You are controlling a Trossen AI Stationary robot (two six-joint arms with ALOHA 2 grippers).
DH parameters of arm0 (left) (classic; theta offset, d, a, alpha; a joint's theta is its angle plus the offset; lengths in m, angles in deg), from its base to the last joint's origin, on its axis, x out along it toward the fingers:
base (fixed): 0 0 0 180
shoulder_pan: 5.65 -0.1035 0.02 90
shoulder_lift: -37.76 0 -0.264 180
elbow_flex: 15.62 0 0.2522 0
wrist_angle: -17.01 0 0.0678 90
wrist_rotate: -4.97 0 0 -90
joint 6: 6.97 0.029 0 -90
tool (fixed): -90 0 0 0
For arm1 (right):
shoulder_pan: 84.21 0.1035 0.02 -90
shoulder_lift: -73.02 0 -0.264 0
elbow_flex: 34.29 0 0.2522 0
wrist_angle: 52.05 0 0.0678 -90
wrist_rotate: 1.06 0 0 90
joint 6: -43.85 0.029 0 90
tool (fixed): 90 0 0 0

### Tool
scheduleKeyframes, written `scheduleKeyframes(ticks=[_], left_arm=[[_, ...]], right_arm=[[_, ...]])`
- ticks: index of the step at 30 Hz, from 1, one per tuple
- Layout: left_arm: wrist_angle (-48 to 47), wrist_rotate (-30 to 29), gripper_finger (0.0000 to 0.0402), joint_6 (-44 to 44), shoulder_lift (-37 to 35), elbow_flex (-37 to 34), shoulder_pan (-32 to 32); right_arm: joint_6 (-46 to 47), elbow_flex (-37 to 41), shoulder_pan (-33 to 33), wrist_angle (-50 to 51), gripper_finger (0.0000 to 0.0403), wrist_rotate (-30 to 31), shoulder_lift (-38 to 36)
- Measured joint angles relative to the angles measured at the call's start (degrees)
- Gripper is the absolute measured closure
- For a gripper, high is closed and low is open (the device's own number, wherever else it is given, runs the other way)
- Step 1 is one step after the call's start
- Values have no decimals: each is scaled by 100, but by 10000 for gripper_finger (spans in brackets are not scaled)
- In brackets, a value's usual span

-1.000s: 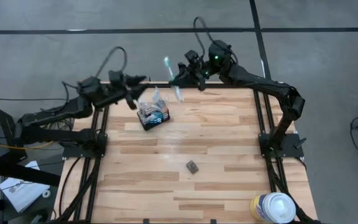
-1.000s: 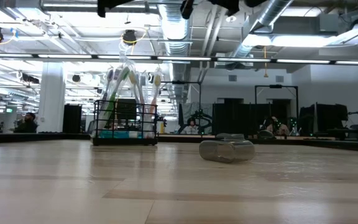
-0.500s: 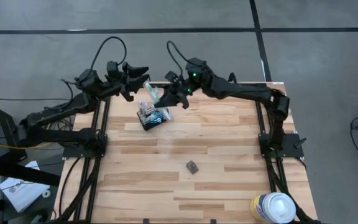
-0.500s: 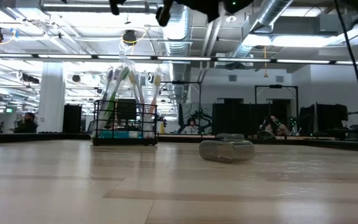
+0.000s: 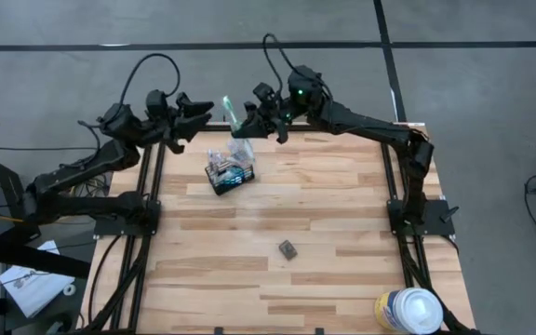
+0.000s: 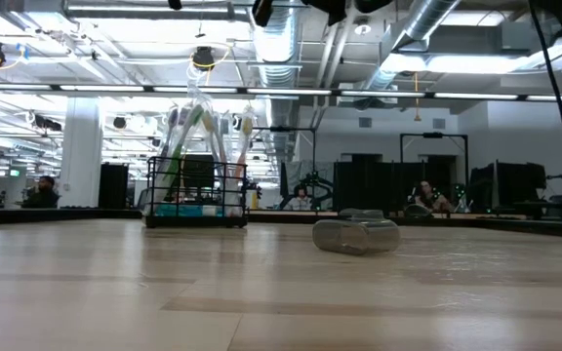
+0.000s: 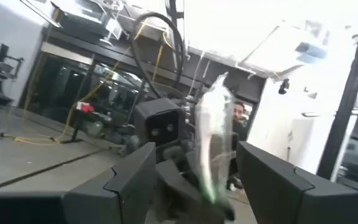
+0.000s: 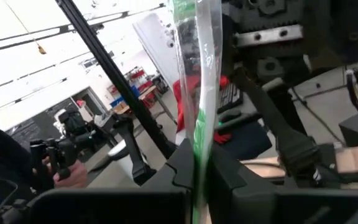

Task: Pick & Place toothbrushing station
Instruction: Put the green toothbrush into the black organizer

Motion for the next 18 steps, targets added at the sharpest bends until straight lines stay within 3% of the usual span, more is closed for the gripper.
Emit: scheduleKeyframes(ticks=[6,18], left_arm=[[112,24,184,-17,165,2,115],[1336,5,184,-343,812,0,544]], right_arm=[[-390,4,140,382,396,20,11],[-452,4,115,477,396,174,11]])
